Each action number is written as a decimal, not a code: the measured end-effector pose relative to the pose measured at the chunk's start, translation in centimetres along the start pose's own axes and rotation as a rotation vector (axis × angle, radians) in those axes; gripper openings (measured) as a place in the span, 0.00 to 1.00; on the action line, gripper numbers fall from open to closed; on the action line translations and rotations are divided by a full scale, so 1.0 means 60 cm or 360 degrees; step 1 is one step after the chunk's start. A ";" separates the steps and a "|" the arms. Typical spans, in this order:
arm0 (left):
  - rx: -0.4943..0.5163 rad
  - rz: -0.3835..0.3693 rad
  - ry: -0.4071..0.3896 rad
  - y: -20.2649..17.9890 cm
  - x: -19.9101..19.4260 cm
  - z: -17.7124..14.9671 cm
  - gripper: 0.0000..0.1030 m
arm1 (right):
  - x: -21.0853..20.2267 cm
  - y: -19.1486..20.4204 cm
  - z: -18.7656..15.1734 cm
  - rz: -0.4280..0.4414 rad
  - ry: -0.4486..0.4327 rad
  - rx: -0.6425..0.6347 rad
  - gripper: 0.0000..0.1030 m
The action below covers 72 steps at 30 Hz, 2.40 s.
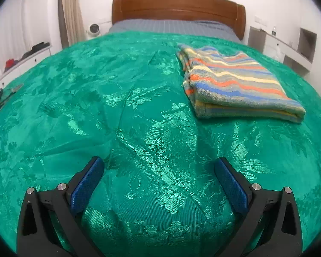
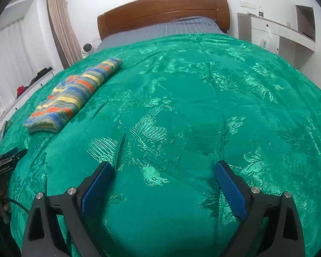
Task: Fold small clothes
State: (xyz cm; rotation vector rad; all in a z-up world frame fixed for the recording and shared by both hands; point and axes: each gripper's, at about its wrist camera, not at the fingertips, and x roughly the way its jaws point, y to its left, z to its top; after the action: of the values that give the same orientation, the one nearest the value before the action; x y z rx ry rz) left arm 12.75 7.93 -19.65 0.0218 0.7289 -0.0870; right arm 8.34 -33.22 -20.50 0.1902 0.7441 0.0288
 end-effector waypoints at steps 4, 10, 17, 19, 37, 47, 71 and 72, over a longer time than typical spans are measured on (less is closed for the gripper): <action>-0.0005 -0.0003 -0.0026 0.001 -0.001 -0.002 1.00 | 0.000 0.002 -0.005 -0.0004 -0.0025 -0.0008 0.93; -0.0009 0.0000 -0.0046 0.000 -0.001 -0.004 1.00 | 0.000 0.002 -0.004 -0.0001 -0.0033 -0.0006 0.93; -0.0014 0.0006 -0.0066 -0.002 -0.005 -0.008 1.00 | -0.001 0.001 -0.005 0.0001 -0.0035 -0.0005 0.93; -0.0014 0.0005 -0.0068 -0.002 -0.005 -0.008 0.99 | -0.001 0.000 -0.005 0.0002 -0.0036 -0.0005 0.93; -0.0015 0.0015 -0.0079 -0.004 -0.008 -0.010 0.99 | -0.002 -0.001 -0.006 0.0004 -0.0039 -0.0002 0.94; -0.0015 0.0012 -0.0080 -0.003 -0.008 -0.010 0.99 | -0.002 -0.001 -0.006 0.0003 -0.0040 -0.0002 0.94; 0.0032 -0.0252 0.0263 0.017 -0.041 0.071 0.99 | 0.007 0.009 0.028 -0.0062 0.0253 -0.0079 0.97; 0.0004 -0.0327 0.0214 0.026 -0.052 0.099 0.99 | 0.004 0.012 0.043 -0.0045 0.0304 -0.0056 0.97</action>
State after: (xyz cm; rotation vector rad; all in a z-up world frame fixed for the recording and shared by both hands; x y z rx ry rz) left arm 14.49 9.40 -13.15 -0.0453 0.8642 -0.2850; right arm 10.27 -32.91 -18.69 0.1444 0.9357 0.0334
